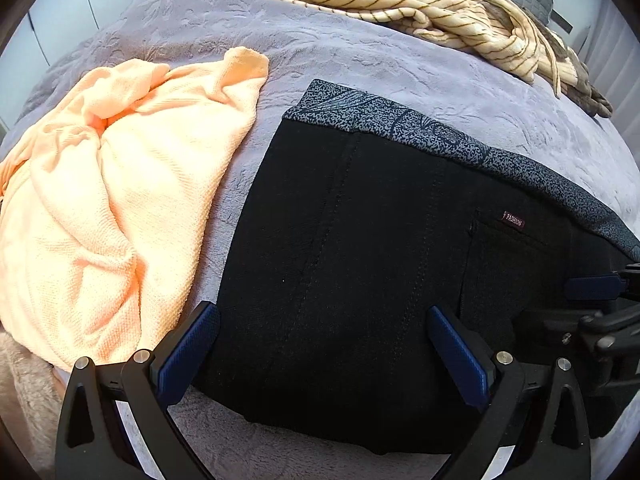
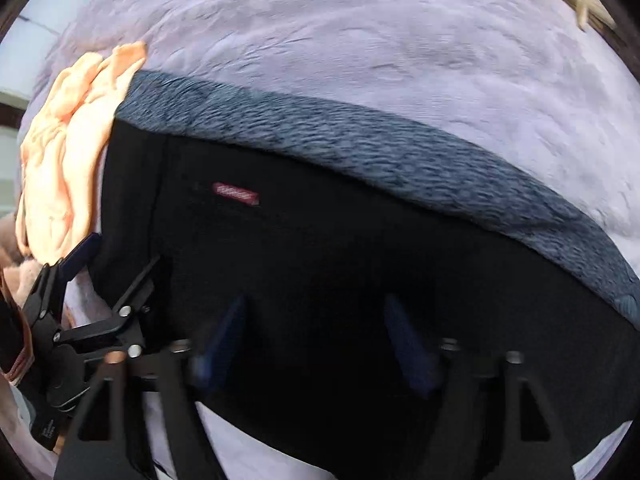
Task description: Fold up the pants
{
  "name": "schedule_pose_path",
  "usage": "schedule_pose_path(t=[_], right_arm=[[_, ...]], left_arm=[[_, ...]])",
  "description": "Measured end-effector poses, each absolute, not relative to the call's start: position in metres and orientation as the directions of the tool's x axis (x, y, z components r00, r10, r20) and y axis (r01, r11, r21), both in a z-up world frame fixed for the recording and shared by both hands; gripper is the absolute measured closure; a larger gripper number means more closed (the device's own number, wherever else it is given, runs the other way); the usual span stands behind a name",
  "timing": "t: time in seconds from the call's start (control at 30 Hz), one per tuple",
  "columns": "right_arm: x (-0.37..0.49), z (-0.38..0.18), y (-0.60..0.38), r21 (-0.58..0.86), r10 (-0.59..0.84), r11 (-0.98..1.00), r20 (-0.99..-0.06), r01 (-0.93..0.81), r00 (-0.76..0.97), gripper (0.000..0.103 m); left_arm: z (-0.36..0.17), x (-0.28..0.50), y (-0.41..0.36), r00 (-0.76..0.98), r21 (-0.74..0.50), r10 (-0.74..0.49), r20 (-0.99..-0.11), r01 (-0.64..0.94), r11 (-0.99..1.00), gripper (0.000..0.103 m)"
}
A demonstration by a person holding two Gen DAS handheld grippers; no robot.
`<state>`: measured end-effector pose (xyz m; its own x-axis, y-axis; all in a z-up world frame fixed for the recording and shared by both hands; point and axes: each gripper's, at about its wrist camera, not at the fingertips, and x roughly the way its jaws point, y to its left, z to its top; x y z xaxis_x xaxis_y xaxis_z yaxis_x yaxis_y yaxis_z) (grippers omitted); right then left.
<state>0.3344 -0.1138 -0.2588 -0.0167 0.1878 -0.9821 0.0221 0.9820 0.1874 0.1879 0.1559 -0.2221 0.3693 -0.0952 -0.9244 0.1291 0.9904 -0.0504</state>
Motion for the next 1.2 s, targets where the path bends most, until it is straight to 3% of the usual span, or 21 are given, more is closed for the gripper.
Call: schedule_pose_path(t=[0.13,0.3,0.63,1.0,1.2], right_arm=[[0.336,-0.261,-0.113,0.155,0.156,0.987,-0.988,0.034,-0.022,0.018],[0.343,-0.267,-0.139,0.263,0.271,0.957,-0.961,0.126,-0.053,0.011],[0.343,-0.274,-0.214,0.46,0.482,0.82,-0.876,0.34,0.023,0.011],[0.295,-0.241,-0.256,0.407,0.464,0.814,-0.885,0.414,-0.042,0.011],[0.257,-0.251,-0.248,0.378,0.462,0.798,-0.884,0.47,-0.074,0.011]], left_arm=[[-0.224,0.198,0.155,0.351,-0.056,-0.101,-0.931,0.136,0.989,0.0],[-0.246,0.23,0.163,0.331,-0.061,-0.107,-0.937,0.145,0.987,0.0],[-0.249,0.237,0.159,0.322,-0.052,-0.098,-0.942,0.149,0.988,0.0],[-0.239,0.229,0.155,0.337,-0.049,-0.097,-0.936,0.149,0.988,0.0],[-0.239,0.229,0.153,0.333,-0.045,-0.093,-0.938,0.15,0.988,0.0]])
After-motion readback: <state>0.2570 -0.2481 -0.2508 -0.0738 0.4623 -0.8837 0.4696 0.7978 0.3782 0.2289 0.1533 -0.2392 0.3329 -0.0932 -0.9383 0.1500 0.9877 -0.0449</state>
